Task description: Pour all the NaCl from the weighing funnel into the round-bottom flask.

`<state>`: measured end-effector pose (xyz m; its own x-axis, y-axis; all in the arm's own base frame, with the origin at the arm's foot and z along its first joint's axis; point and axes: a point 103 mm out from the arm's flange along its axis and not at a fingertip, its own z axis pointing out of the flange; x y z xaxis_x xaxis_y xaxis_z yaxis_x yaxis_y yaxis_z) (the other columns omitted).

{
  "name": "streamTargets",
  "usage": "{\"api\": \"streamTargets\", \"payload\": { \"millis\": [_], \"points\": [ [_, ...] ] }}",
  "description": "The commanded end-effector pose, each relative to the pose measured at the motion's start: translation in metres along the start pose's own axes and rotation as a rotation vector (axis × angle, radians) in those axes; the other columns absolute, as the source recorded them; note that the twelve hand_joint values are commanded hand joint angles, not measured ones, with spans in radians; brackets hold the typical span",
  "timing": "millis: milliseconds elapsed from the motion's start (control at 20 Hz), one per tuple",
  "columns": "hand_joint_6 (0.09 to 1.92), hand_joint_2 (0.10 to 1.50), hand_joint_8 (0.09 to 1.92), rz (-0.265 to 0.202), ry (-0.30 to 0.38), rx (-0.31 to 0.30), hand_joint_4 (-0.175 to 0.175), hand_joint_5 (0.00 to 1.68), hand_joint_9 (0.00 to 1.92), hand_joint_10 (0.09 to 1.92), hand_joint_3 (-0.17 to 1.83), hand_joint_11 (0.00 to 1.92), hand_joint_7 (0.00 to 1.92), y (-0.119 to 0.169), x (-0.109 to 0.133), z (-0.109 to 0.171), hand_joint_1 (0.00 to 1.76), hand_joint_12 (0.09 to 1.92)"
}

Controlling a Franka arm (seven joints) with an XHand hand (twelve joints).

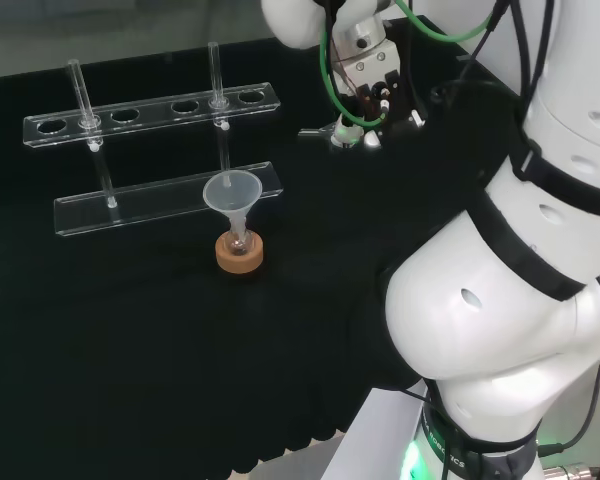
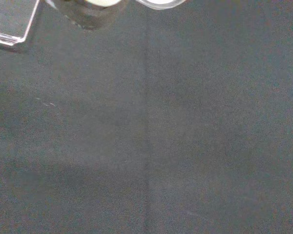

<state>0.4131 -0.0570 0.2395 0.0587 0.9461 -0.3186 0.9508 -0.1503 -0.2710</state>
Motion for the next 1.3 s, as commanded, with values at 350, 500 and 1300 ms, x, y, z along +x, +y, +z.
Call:
{"api": "streamTargets", "payload": {
  "millis": [350,500,1300],
  "points": [
    [0.33,1.04,0.69,-0.009,-0.079,0.000,0.175,1.38,0.93,0.38,-0.17,0.80,0.50,-0.062,0.043,-0.033,1.13,1.04],
    [0.33,1.04,0.69,-0.018,-0.092,-0.003,0.175,1.38,0.93,0.37,-0.17,0.80,0.50,-0.070,0.053,-0.037,1.13,1.04],
    [0.34,1.04,0.70,-0.047,-0.161,0.002,0.175,1.38,0.93,0.37,-0.17,0.80,0.50,-0.097,0.086,-0.046,1.13,1.04]
  ]
}}
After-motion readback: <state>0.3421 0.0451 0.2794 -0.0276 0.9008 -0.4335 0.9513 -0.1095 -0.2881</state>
